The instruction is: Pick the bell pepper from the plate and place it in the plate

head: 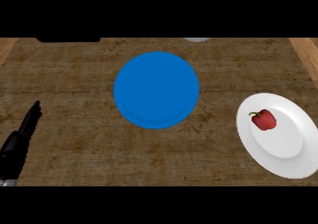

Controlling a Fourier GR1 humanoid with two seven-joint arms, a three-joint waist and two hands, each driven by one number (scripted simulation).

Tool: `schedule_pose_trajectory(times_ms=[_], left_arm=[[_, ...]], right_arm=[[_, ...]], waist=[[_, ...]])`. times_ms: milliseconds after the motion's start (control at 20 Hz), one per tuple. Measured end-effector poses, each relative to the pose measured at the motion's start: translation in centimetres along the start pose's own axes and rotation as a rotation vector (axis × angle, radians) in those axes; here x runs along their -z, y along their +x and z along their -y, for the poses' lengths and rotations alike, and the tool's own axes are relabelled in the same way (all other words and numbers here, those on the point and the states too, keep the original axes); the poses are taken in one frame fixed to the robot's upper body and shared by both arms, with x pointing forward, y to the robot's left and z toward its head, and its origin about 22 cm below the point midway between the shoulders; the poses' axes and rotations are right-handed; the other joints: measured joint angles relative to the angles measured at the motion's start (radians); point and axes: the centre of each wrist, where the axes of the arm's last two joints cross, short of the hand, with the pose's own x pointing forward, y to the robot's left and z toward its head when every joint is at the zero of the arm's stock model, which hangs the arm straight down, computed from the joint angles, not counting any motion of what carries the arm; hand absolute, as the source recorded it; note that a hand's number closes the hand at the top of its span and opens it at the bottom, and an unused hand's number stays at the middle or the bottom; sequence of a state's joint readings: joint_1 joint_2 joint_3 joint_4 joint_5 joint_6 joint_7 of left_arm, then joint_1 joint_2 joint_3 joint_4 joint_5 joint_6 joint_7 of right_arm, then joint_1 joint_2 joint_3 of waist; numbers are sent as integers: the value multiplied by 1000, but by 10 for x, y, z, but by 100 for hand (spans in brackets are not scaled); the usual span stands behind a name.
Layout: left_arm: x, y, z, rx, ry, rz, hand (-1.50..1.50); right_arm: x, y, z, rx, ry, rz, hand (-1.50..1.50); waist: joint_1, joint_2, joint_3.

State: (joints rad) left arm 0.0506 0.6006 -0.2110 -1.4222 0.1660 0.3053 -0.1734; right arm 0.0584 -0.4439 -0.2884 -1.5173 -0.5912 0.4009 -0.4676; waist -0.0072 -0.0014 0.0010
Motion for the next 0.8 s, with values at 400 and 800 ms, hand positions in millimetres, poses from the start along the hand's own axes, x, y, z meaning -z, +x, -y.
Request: schedule_pose_trajectory(times_ms=[400, 800], left_arm=[[-2, 8, 6, -3, -10, 7, 0], [-5, 6, 7, -4, -12, 16, 0]], right_arm=[[12, 46, 30, -342, 240, -188, -150], [51, 56, 29, -563, 366, -393, -150]], waist=[[8, 1, -1], [18, 2, -1]])
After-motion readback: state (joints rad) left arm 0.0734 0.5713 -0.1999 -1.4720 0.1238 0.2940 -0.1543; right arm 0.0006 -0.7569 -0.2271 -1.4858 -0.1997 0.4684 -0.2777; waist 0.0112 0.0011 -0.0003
